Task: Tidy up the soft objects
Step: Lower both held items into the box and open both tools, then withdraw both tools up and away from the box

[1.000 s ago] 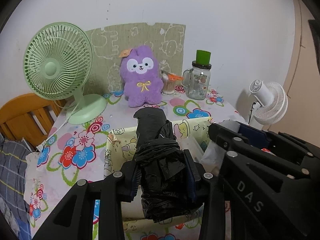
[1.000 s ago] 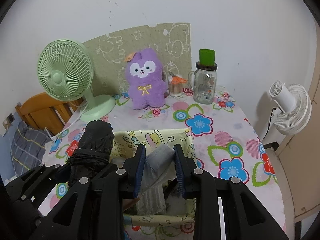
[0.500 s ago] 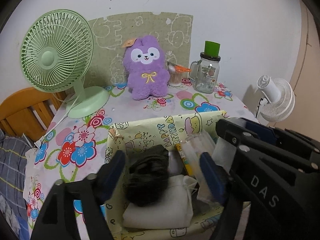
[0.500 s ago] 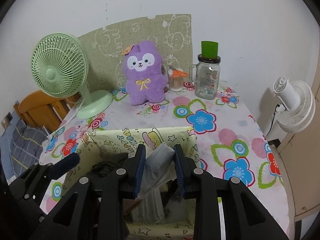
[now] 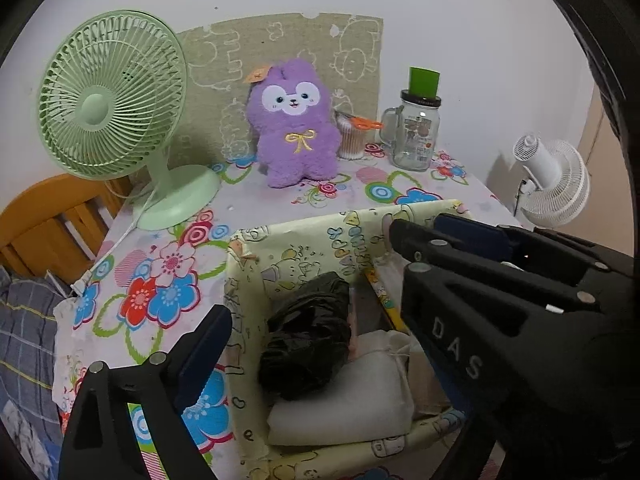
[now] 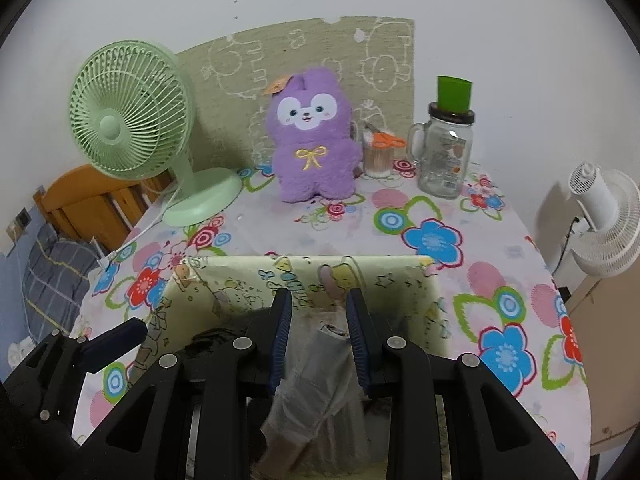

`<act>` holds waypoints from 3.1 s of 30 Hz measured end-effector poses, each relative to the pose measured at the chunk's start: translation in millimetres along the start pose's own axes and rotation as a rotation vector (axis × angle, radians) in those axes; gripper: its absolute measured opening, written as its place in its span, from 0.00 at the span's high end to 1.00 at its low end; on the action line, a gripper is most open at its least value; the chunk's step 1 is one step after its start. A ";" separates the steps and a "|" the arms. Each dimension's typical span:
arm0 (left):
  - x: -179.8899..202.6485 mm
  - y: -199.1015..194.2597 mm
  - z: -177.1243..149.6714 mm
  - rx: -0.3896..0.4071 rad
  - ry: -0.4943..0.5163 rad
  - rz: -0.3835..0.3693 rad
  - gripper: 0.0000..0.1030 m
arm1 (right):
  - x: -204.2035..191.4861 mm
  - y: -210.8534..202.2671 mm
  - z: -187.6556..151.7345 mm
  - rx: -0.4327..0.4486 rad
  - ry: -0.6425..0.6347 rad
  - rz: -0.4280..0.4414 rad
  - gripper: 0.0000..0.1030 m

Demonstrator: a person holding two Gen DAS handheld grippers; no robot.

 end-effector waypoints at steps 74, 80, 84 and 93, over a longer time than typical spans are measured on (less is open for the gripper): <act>-19.2 -119.0 -73.4 0.094 -0.088 0.064 0.00 | -3.1 -158.9 -90.3 0.090 -0.004 -0.095 0.08; -26.1 -127.9 -82.8 0.093 -0.108 0.073 0.00 | 0.9 -169.2 -98.4 0.099 0.021 -0.098 0.08; -30.2 -141.3 -87.6 0.108 -0.118 0.067 0.00 | -1.0 -178.3 -103.3 0.108 0.010 -0.113 0.08; -31.4 -168.4 -85.0 0.164 -0.116 0.058 0.00 | -15.4 -200.2 -108.1 0.134 -0.033 -0.127 0.08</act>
Point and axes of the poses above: each gripper's, at about its wrist camera, not at the fingertips, and y roughly the way its jaws point, x to its right, z to its top, the point moved 4 cm from there along y, roughly the way its jaws point, and after that the axes turned 13 degrees about z, right-handed, at the moved point
